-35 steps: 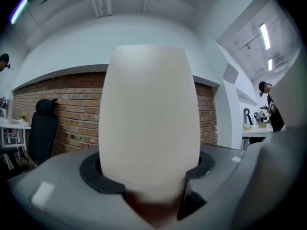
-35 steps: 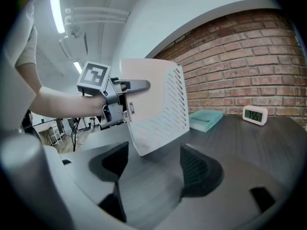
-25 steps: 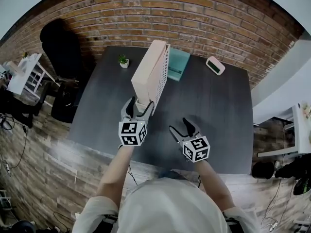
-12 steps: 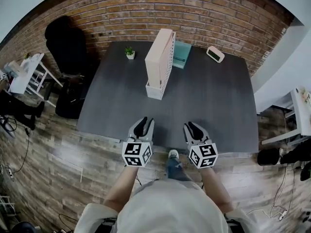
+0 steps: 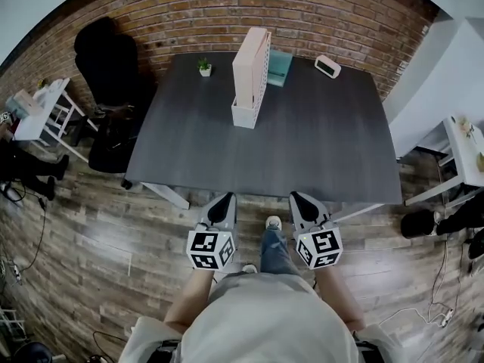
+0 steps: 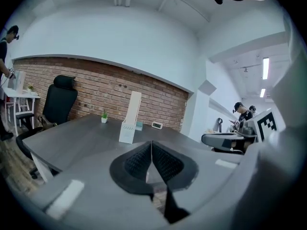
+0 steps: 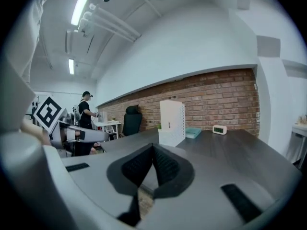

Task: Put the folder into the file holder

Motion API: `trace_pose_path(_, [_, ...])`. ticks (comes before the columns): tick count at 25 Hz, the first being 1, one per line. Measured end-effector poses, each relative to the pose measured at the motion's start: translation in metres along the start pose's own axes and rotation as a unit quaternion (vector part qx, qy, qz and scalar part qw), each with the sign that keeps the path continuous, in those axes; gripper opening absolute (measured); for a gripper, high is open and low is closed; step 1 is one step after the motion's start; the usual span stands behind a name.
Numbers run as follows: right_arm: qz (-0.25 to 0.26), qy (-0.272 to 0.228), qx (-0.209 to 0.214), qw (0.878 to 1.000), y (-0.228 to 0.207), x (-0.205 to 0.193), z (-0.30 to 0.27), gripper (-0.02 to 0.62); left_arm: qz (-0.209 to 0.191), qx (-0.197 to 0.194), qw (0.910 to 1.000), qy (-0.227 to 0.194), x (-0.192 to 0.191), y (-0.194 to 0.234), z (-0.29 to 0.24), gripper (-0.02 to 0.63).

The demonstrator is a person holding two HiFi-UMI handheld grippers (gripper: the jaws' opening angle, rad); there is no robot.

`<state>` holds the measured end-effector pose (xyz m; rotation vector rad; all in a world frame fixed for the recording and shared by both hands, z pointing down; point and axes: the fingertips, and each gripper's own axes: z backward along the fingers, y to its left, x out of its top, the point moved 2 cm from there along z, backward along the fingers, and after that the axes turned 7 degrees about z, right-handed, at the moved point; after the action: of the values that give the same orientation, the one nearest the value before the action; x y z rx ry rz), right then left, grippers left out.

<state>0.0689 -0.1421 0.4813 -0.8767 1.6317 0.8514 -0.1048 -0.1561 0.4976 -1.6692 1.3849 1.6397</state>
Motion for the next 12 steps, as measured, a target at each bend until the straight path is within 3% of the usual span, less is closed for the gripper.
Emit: trace_pose_path(12, [-0.008,-0.016,-0.011,1.000,0.055,-0.004,0.073,0.002,0.001,-0.009,0.9999,-0.008,-0.013,-0.021,0.094,0.012])
